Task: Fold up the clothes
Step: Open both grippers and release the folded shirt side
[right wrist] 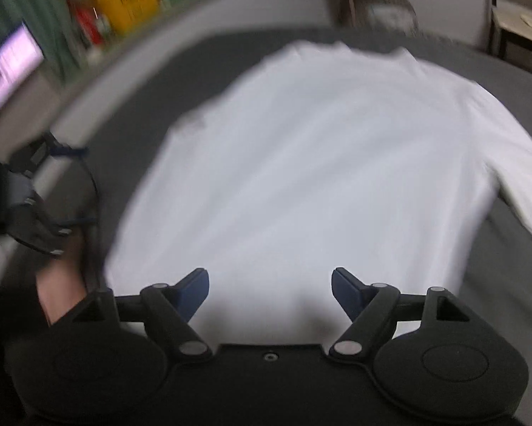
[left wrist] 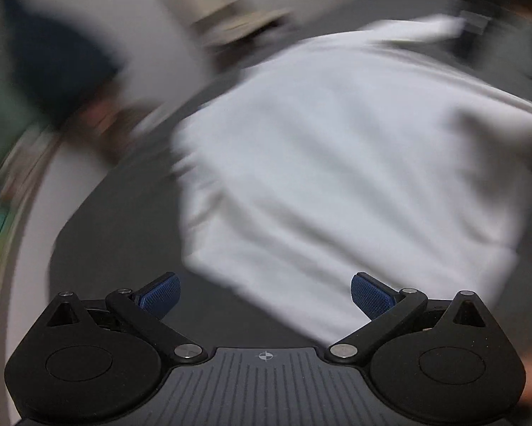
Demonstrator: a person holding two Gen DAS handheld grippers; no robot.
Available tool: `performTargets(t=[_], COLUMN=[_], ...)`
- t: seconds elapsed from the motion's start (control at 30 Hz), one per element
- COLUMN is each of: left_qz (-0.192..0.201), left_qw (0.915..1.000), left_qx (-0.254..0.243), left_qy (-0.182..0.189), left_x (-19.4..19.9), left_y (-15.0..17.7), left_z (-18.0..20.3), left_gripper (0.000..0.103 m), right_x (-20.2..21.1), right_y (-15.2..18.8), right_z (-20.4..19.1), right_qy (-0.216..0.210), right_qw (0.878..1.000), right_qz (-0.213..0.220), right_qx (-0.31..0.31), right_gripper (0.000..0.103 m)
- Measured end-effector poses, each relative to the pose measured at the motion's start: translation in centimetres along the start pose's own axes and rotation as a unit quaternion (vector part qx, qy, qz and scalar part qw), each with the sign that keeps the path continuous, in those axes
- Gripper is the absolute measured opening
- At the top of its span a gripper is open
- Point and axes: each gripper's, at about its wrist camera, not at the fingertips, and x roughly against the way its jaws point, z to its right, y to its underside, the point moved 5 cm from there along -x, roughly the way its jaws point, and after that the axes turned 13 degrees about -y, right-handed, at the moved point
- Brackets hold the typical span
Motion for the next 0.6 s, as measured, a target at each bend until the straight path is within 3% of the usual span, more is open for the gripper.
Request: performTargets(t=[0.03,0.13,0.27,0.4,0.53,0.6], left_qz=[-0.025,-0.076,-0.106,-0.1,-0.108,-0.1], left_qw=[0.999,0.9878,0.9671,0.952,0.9319,0.9213], left_qx=[0.035,0.136,0.231,0.289,0.346,0.375], left_qy=[-0.015,-0.002,-0.003,0.009,0.014,0.015], left_x=[-1.7,-5.9,-10.6,-13.1,-14.9,-15.2], left_y=[0.1,0.8,1.4,1.3,1.6,1.7], left_z=[-1.3,-3.2,-3.5,-2.1,-1.2,-1.1], left_gripper=[0.103,0.103,0.102,0.082,0.053,0.053], right_x=[-1.4,-6.4,-11.1,-12.5,-13.4,-13.3], right_y=[-0.8,-2.5,-2.2,-0.4,0.6,0.2], right_z=[0.0,0.8,0.7,0.9,2.0,2.5], right_qy=[-0.012,-0.053,-0.101,-0.136,-0.17,-0.193], right_qw=[1.0,0.994,0.991,0.989,0.983,0.977], right_qz=[0.025,0.071,0.061,0.052,0.028,0.022], right_qx=[-0.008,-0.057,-0.06,-0.026,-0.07,-0.09], right_gripper=[0.075,0.073,0.073,0.073,0.073,0.073])
